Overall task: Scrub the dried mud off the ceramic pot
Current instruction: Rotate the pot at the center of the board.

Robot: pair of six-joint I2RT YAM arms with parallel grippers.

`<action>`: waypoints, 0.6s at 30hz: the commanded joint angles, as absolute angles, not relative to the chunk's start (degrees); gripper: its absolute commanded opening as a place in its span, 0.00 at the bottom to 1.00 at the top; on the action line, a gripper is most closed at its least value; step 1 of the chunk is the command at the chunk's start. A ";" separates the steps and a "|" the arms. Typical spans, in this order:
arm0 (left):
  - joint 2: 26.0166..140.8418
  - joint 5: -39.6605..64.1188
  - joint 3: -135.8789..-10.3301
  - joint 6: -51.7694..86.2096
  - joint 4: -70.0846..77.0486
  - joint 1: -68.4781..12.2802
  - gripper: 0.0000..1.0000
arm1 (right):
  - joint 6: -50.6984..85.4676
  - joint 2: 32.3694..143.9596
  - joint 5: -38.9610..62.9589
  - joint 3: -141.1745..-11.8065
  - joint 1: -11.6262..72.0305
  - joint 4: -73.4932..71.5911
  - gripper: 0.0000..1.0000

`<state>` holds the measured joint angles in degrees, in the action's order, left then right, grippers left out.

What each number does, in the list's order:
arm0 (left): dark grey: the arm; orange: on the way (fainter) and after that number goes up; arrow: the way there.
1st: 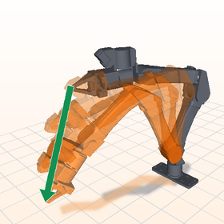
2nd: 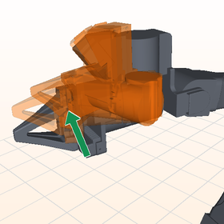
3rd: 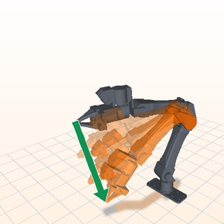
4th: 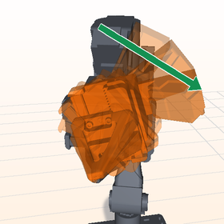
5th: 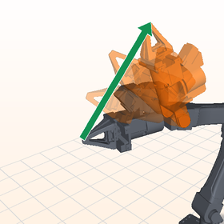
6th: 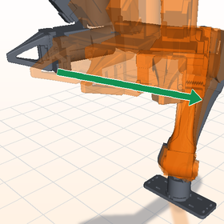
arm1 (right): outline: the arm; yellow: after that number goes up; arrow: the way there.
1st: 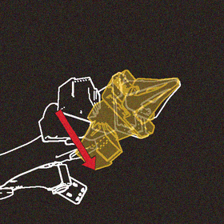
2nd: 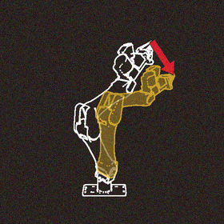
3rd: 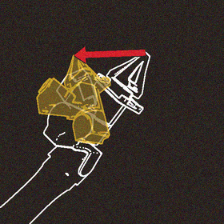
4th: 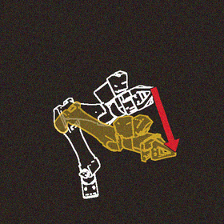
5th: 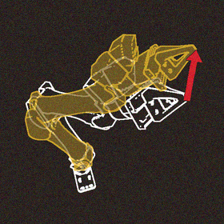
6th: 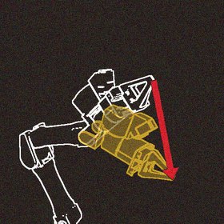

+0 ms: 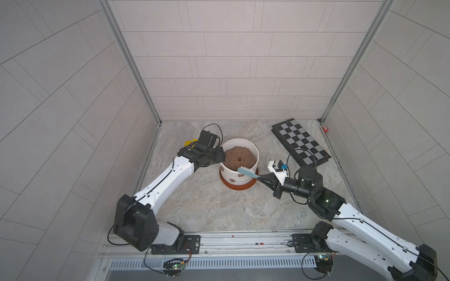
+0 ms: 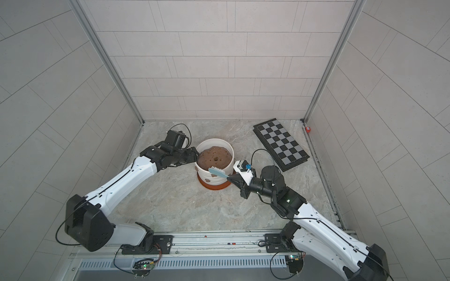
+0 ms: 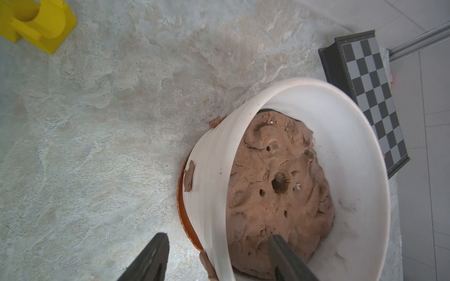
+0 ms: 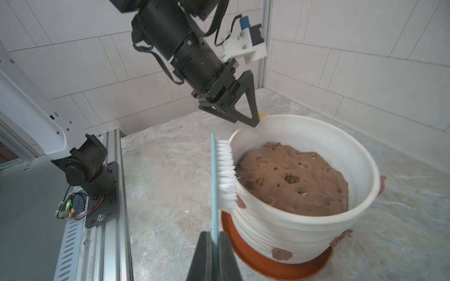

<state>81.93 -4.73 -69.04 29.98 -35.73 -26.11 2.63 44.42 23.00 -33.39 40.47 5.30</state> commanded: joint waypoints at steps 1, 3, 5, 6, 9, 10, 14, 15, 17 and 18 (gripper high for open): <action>84.37 -4.85 -71.63 29.20 -36.98 -25.95 0.64 | 3.19 44.20 24.74 -32.52 40.43 6.62 0.00; 85.67 -6.23 -72.45 29.17 -37.54 -26.05 0.61 | 3.04 44.70 25.11 -32.26 40.43 6.66 0.00; 86.73 -6.73 -73.36 29.06 -37.98 -26.10 0.57 | 3.13 45.12 25.03 -31.66 40.42 5.77 0.00; 87.15 -7.10 -73.54 28.97 -37.98 -26.12 0.55 | 3.26 45.54 24.86 -31.41 40.39 5.08 0.00; 88.34 -9.26 -74.31 28.67 -39.22 -26.19 0.50 | 3.69 46.90 25.80 -31.29 40.43 3.38 0.00; 88.67 -9.39 -74.53 28.51 -39.43 -26.27 0.48 | 3.76 47.53 26.16 -31.31 40.43 2.93 0.00; 90.01 -10.12 -75.56 28.43 -40.03 -26.59 0.41 | 3.45 49.17 25.71 -31.19 40.42 2.38 0.00; 90.33 -10.67 -75.92 28.28 -40.40 -26.79 0.39 | 3.48 49.36 25.58 -31.20 40.43 2.30 0.00; 90.95 -11.43 -76.58 27.94 -40.81 -27.19 0.35 | 3.58 49.57 25.00 -31.12 40.43 1.83 0.00; 91.24 -11.50 -76.87 27.88 -41.13 -27.33 0.31 | 3.53 49.80 24.56 -31.16 40.43 1.81 0.00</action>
